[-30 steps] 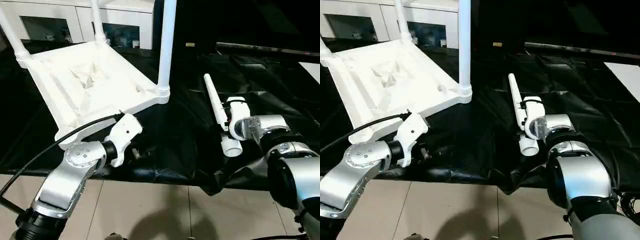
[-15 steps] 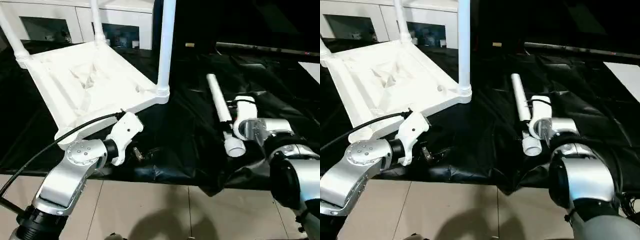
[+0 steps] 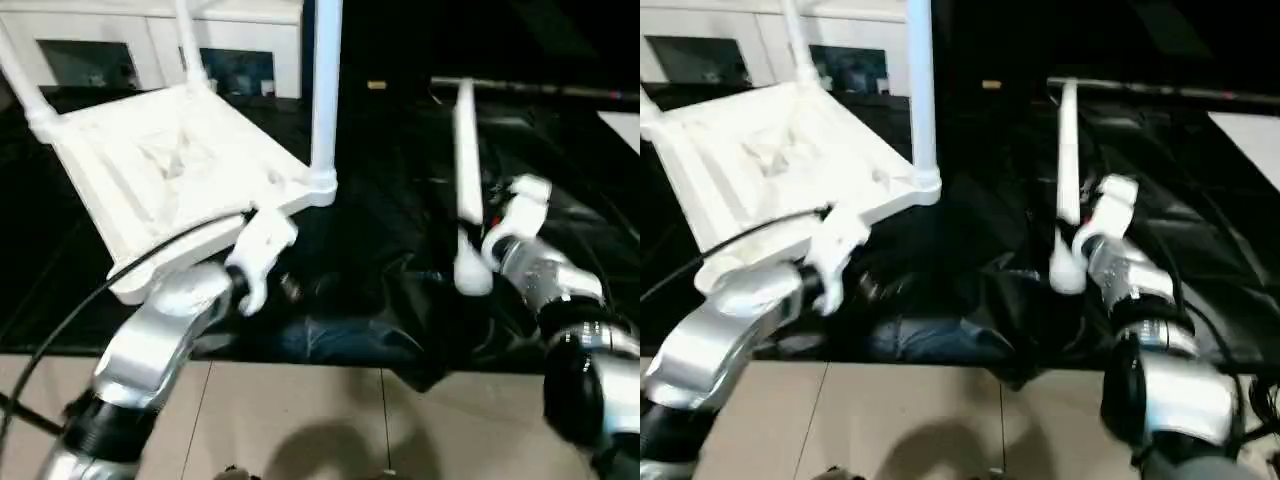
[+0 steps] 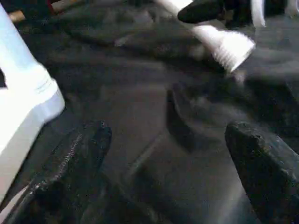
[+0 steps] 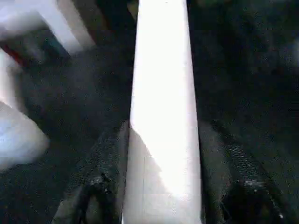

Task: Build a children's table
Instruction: Pick table leg

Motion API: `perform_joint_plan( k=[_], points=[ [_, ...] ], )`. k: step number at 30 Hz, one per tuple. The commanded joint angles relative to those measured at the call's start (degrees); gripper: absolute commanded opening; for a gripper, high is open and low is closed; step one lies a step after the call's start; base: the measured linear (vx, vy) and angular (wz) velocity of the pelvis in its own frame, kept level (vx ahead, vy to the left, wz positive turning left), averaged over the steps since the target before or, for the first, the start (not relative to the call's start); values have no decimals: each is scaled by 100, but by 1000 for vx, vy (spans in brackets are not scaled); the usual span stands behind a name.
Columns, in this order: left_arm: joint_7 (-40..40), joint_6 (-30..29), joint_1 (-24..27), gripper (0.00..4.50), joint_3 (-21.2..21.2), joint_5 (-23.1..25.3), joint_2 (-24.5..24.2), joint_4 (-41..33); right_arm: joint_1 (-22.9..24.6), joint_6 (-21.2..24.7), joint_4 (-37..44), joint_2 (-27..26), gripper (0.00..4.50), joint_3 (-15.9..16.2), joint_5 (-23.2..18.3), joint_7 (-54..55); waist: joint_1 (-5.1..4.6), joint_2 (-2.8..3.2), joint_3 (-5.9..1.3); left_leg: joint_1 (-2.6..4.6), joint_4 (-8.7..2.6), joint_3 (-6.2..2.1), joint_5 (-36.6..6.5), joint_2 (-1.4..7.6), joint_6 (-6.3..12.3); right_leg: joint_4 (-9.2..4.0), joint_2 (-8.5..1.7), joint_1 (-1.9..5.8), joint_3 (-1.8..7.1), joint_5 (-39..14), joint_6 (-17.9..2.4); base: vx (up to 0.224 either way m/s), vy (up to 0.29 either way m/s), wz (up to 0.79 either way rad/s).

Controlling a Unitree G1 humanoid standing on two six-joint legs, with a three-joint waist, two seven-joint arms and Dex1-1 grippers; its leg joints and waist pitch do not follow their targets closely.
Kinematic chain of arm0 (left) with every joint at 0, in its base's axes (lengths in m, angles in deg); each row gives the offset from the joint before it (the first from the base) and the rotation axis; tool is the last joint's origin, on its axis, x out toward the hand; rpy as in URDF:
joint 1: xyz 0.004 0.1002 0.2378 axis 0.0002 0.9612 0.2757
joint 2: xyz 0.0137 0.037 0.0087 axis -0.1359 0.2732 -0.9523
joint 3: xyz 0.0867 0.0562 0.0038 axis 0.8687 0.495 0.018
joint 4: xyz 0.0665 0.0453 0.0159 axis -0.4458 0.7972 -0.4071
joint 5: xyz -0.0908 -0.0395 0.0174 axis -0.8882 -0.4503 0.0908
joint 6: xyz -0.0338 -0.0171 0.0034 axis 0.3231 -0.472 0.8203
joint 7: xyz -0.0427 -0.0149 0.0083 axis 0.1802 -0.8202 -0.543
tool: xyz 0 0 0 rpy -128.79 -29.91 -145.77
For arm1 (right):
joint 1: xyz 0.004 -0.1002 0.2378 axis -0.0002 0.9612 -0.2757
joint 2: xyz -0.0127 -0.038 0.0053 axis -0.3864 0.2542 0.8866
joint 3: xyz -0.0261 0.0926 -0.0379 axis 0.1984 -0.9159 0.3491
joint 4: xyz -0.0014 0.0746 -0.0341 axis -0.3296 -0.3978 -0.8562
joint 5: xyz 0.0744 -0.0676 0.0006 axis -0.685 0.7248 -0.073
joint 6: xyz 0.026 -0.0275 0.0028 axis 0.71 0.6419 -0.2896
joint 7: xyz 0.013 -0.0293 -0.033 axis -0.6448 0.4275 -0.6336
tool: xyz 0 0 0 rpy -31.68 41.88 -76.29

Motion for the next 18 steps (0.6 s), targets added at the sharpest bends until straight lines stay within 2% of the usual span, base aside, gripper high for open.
perform_joint_plan(
  k=[1, 3, 4, 5, 6, 7, 8, 9, 10, 11, 12, 13, 14, 15, 18],
  points=[
    [115, -216, -171, 450, -120, -127, 60, 58, 177, -34, 948, -59, 182, 35, -250, -226, 14, -22, -445, 8, -318, 16, -617, 44, 268, -450, -307, 371, 235, -342, -1156, 0, 0, 0],
    [156, -182, -287, 450, -164, -189, 176, 139, 514, 205, 1721, -164, 182, 63, -500, -296, 8, -12, -452, 38, -307, 22, -647, 45, 285, -464, -305, 353, 243, -412, -1158, 0, 0, 0],
    [230, -225, -350, 450, -247, -245, 265, 204, 662, 179, 2010, -194, 182, 113, -534, -330, 8, 1, -439, 28, -320, 15, -658, 48, 288, -474, -308, 358, 244, -443, -1151, 0, 0, 0],
    [271, -205, -438, 450, -318, -302, 344, 283, 882, 280, 2482, -274, 182, 127, -725, -413, 4, 48, -419, 36, -325, 27, -732, 31, 274, -529, -286, 339, 244, -533, -1106, 0, 0, 0],
    [276, -191, -454, 450, -340, -320, 357, 308, 955, 301, 2627, -311, 182, 136, -773, -432, 2, 56, -437, 50, -333, 11, -793, 44, 267, -520, -295, 345, 242, -532, -1118, 0, 0, 0],
    [210, -385, -570, 450, -473, -600, 492, 297, 1249, 599, 3277, -312, 182, 305, -1049, -739, 0, 55, -442, 49, -338, 4, -807, 46, 260, -510, -290, 346, 234, -552, -1127, 0, 0, 0],
    [167, -495, -619, 450, -531, -740, 553, 277, 1367, 761, 3541, -295, 182, 386, -1180, -887, 17, 49, -436, 44, -342, 3, -826, 49, 271, -522, -300, 369, 239, -580, -1104, 0, 0, 0],
    [140, -593, -645, 450, -620, -886, 620, 265, 1519, 980, 3824, -311, 182, 477, -1328, -989, 13, 95, -432, 36, -348, -6, -814, 43, 268, -514, -294, 364, 234, -591, -1133, 0, 0, 0],
    [192, -765, -721, 450, -779, -1083, 760, 273, 1664, 1125, 4094, -321, 182, 554, -1479, -1106, 2, 18, -432, 20, -345, 3, -817, 40, 274, -537, -297, 371, 236, -639, -1122, 0, 0, 0],
    [194, -771, -724, 450, -784, -1090, 765, 273, 1669, 1130, 4103, -322, 182, 557, -1484, -1110, 10, 36, -425, 24, -347, 5, -806, 34, 267, -533, -297, 374, 240, -667, -1122, 0, 0, 0],
    [306, -1046, -877, 450, -1037, -1412, 1007, 304, 1854, 1367, 4460, -317, 182, 621, -1723, -1244, 9, 27, -420, 21, -340, 16, -758, 32, 276, -542, -302, 370, 248, -699, -1119, 0, 0, 0],
    [456, -1410, -1157, 450, -1409, -1927, 1372, 408, 2070, 1711, 4875, -287, 182, 646, -2116, -1419, 59, -35, -424, 19, -324, 24, -716, 28, 307, -546, -315, 383, 247, -710, -1140, 0, 0, 0],
    [456, -1410, -1157, 450, -1409, -1927, 1372, 408, 2070, 1711, 4875, -287, 182, 646, -2116, -1419, 93, -6, -429, 30, -322, 22, -695, 26, 335, -550, -315, 375, 246, -723, -1131, 0, 0, 0],
    [506, -1595, -1354, 450, -1611, -2241, 1562, 514, 2215, 1945, 5164, -294, 182, 657, -2437, -1528, 119, 35, -424, 21, -325, 9, -673, 26, 365, -558, -320, 361, 236, -782, -1117, 0, 0, 0],
    [626, -1840, -1639, 450, -1807, -2511, 1776, 824, 2435, 2176, 5578, -295, 182, 740, -2763, -1628, 148, 8, -417, 9, -338, 1, -674, 27, 365, -589, -317, 363, 228, -885, -997, 0, 0, 0]
  ],
)
